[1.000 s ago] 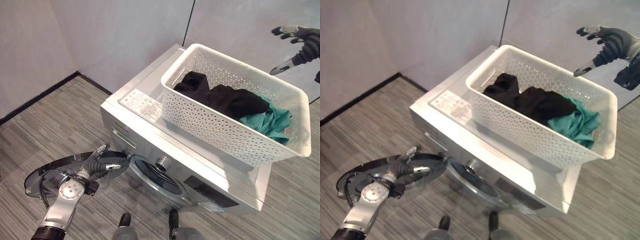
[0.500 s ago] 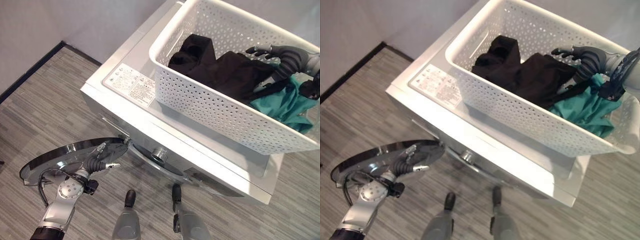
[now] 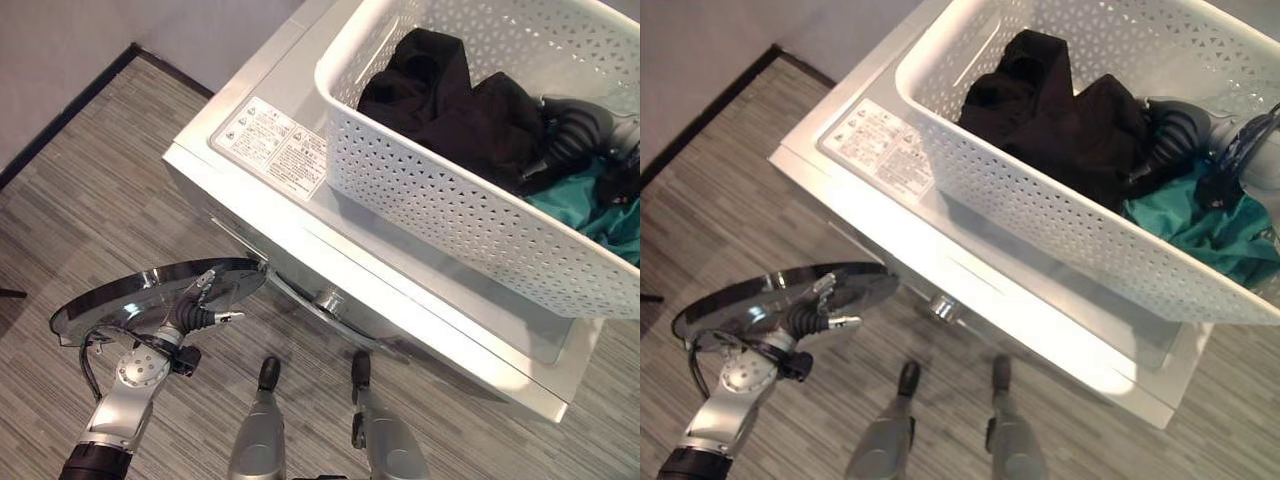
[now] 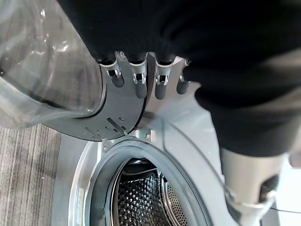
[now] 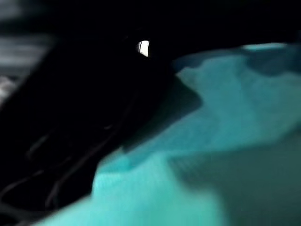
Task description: Grab the laundry basket,head to the washer,open it,put in the laundry and shut it.
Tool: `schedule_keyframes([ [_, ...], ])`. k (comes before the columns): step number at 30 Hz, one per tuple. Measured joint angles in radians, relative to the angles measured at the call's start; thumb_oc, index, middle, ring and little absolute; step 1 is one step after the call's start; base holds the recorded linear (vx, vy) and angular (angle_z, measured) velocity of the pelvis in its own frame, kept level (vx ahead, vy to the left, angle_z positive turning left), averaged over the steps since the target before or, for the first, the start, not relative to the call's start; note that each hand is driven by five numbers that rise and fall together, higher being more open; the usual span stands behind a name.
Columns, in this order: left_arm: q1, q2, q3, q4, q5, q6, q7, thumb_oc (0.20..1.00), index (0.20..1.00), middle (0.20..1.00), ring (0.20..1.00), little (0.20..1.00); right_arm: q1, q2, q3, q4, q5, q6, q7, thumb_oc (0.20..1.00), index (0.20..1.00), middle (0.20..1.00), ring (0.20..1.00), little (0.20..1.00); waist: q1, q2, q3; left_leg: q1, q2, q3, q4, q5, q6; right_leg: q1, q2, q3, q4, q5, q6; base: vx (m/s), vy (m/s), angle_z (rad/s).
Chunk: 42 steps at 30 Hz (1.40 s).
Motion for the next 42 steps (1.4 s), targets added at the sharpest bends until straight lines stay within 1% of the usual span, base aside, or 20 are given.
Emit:
schedule_keyframes([
  [3,0.004,-0.001,0.001,0.000,0.001,-0.001,0.004,1.000,1.000,1.000,1.000,1.000,0.004,-0.004,0.002,-0.019,-0.019,0.002,0.011,1.000,1.000,1.000,1.000,1.000,-0.002,0.000,0.000,-0.011,0.003,-0.010,0.004,0.002,-0.004,-0.002,0.003,-0.017,0.000,-0.001,-0.001,0.01,-0.038,0.11],
  [4,0.009,-0.001,0.001,0.000,0.002,-0.002,0.004,1.000,1.000,1.000,1.000,1.000,0.007,-0.004,0.001,-0.023,-0.018,0.001,0.018,0.423,0.423,0.423,0.423,0.423,0.001,0.000,0.000,-0.012,0.005,-0.011,0.004,0.002,-0.004,-0.002,0.004,-0.018,0.000,-0.002,-0.003,0.02,-0.045,0.04],
  [5,0.014,-0.001,0.001,0.000,0.004,-0.002,0.005,1.000,1.000,1.000,1.000,1.000,0.008,-0.004,-0.002,-0.023,-0.018,0.001,0.024,0.200,0.200,0.200,0.200,0.200,0.004,0.000,0.000,-0.012,0.006,-0.011,0.004,0.003,-0.004,-0.002,0.006,-0.018,0.000,-0.002,-0.003,0.02,-0.035,0.00],
  [6,0.014,-0.001,0.001,0.000,0.004,-0.002,0.005,1.000,1.000,1.000,1.000,1.000,0.008,-0.004,-0.002,-0.023,-0.018,0.001,0.024,0.200,0.200,0.200,0.200,0.200,0.004,0.000,0.000,-0.012,0.006,-0.011,0.004,0.003,-0.004,-0.002,0.006,-0.018,0.000,-0.002,-0.003,0.03,-0.046,0.02],
  [10,0.027,-0.011,0.008,0.000,0.009,-0.001,0.007,1.000,1.000,1.000,1.000,1.000,0.056,-0.041,-0.077,-0.076,-0.022,-0.006,0.024,0.200,0.200,0.200,0.200,0.200,0.004,0.000,0.000,-0.036,0.008,-0.030,0.007,0.007,-0.011,-0.018,0.010,-0.033,0.000,0.000,-0.008,0.01,-0.031,0.08],
  [16,0.008,-0.013,0.012,0.000,0.010,-0.001,0.024,1.000,1.000,1.000,1.000,1.000,0.133,-0.024,-0.182,-0.076,-0.059,-0.017,0.018,0.200,0.200,0.200,0.200,0.200,0.018,-0.001,-0.001,-0.042,0.010,-0.036,0.013,0.007,-0.012,-0.018,0.013,-0.039,0.000,0.001,-0.010,0.01,-0.011,0.04],
  [17,0.003,-0.013,0.012,0.000,0.010,-0.001,0.027,1.000,1.000,1.000,1.000,1.000,0.164,-0.020,-0.220,-0.083,-0.059,-0.017,0.017,0.200,0.200,0.200,0.200,0.200,0.019,-0.003,-0.002,-0.043,0.010,-0.036,0.013,0.007,-0.012,-0.018,0.013,-0.039,0.000,0.001,-0.010,0.00,0.000,0.00],
  [18,0.002,-0.013,0.012,0.000,0.010,-0.001,0.028,1.000,1.000,1.000,1.000,1.000,0.170,-0.020,-0.224,-0.083,-0.060,-0.017,0.015,0.200,0.200,0.200,0.200,0.200,0.021,-0.004,-0.002,-0.042,0.009,-0.036,0.013,0.007,-0.012,-0.018,0.013,-0.039,0.000,0.001,-0.010,0.00,0.000,0.00],
  [19,0.000,-0.013,0.012,0.000,0.010,0.000,0.029,1.000,1.000,1.000,1.000,1.000,0.176,-0.020,-0.227,-0.083,-0.060,-0.016,0.008,0.200,0.200,0.200,0.200,0.200,0.020,-0.005,-0.003,-0.042,0.009,-0.036,0.013,0.007,-0.012,-0.017,0.013,-0.038,0.000,0.001,-0.010,0.00,0.000,0.00],
  [21,-0.012,-0.013,0.014,0.001,0.010,0.000,0.034,1.000,1.000,1.000,1.000,1.000,0.191,-0.011,-0.277,-0.092,-0.069,-0.005,-0.013,0.200,0.200,0.200,0.200,0.200,0.020,-0.006,-0.004,-0.041,0.009,-0.036,0.014,0.007,-0.012,-0.016,0.013,-0.037,0.000,0.002,-0.011,0.00,0.000,0.00],
  [24,-0.026,-0.013,0.013,0.001,0.010,0.000,0.034,1.000,1.000,1.000,1.000,1.000,0.181,-0.001,-0.296,-0.100,-0.079,0.001,-0.055,0.200,0.200,0.200,0.200,0.200,0.021,-0.007,-0.004,-0.041,0.009,-0.036,0.015,0.007,-0.011,-0.016,0.014,-0.036,0.000,0.004,-0.012,0.00,0.000,0.00],
  [25,-0.030,-0.012,0.014,0.001,0.009,0.000,0.035,1.000,1.000,1.000,1.000,1.000,0.167,0.003,-0.297,-0.098,-0.079,0.001,-0.073,0.200,0.200,0.200,0.200,0.200,0.020,-0.007,-0.004,-0.040,0.009,-0.036,0.017,0.007,-0.011,-0.016,0.014,-0.036,0.000,0.005,-0.013,0.03,-0.018,-0.05],
  [26,-0.040,-0.012,0.014,0.002,0.009,0.000,0.036,1.000,1.000,1.000,1.000,1.000,0.100,0.005,-0.297,-0.097,-0.079,0.000,-0.125,0.200,0.200,0.200,0.200,0.200,0.017,-0.007,-0.004,-0.037,0.010,-0.034,0.018,0.007,-0.011,-0.014,0.015,-0.030,0.000,0.007,-0.014,0.04,-0.014,-0.04],
  [28,-0.046,-0.012,0.015,0.004,0.008,-0.001,0.037,1.000,1.000,1.000,1.000,1.000,0.066,0.007,-0.299,-0.093,-0.079,-0.003,-0.154,0.200,0.200,0.200,0.200,0.200,0.016,-0.009,-0.006,-0.029,0.011,-0.033,0.018,0.007,-0.011,-0.007,0.017,-0.026,0.000,0.007,-0.014,0.03,-0.018,-0.04],
  [30,-0.044,-0.009,0.018,0.008,0.008,-0.002,0.042,1.000,1.000,1.000,1.000,1.000,-0.016,0.007,-0.297,-0.072,-0.080,-0.006,-0.214,0.200,0.200,0.200,0.200,0.200,0.018,-0.015,-0.011,-0.019,0.011,-0.031,0.018,0.007,-0.012,0.003,0.017,-0.022,0.000,0.007,-0.014,0.03,-0.016,-0.03],
  [33,-0.033,-0.009,0.039,0.015,0.007,-0.002,0.043,1.000,1.000,1.000,1.000,1.000,-0.083,0.004,-0.290,-0.055,-0.094,-0.022,-0.271,0.200,0.200,0.200,0.200,0.200,0.016,-0.035,-0.024,-0.015,0.011,-0.029,0.016,0.007,-0.012,0.004,0.019,-0.019,0.000,0.007,-0.014,0.03,-0.010,-0.04],
  [34,-0.027,-0.006,0.051,0.024,0.007,-0.003,0.045,1.000,1.000,1.000,1.000,1.000,-0.115,0.003,-0.287,-0.054,-0.102,-0.032,-0.300,0.200,0.200,0.200,0.200,0.200,0.015,-0.048,-0.032,-0.009,0.011,-0.025,0.014,0.007,-0.012,0.006,0.018,-0.016,0.000,0.007,-0.014,0.06,-0.008,-0.04],
  [38,-0.021,0.002,0.051,0.041,0.007,-0.004,0.065,1.000,1.000,1.000,1.000,1.000,-0.209,0.001,-0.260,-0.022,-0.160,-0.046,-0.387,0.200,0.200,0.200,0.200,0.200,0.016,-0.066,-0.057,0.000,0.012,-0.026,0.013,0.005,-0.009,0.016,0.017,-0.016,0.000,0.006,-0.014,0.04,-0.001,0.00],
  [39,-0.013,0.016,0.051,0.043,0.007,-0.004,0.075,1.000,1.000,1.000,1.000,1.000,-0.294,0.001,-0.204,0.021,-0.185,-0.047,-0.433,0.200,0.200,0.200,0.200,0.200,0.018,-0.081,-0.079,0.003,0.011,-0.025,0.012,0.004,-0.009,0.018,0.016,-0.016,-0.001,0.005,-0.013,0.06,-0.004,0.00],
  [42,-0.002,0.027,0.051,0.044,0.007,-0.005,0.081,1.000,1.000,1.000,1.000,1.000,-0.409,0.003,-0.132,0.098,-0.222,-0.044,-0.504,0.200,0.200,0.200,0.200,0.200,0.024,-0.094,-0.109,0.013,0.011,-0.025,0.010,0.004,-0.009,0.028,0.015,-0.016,-0.001,0.003,-0.012,0.04,-0.006,0.01],
])
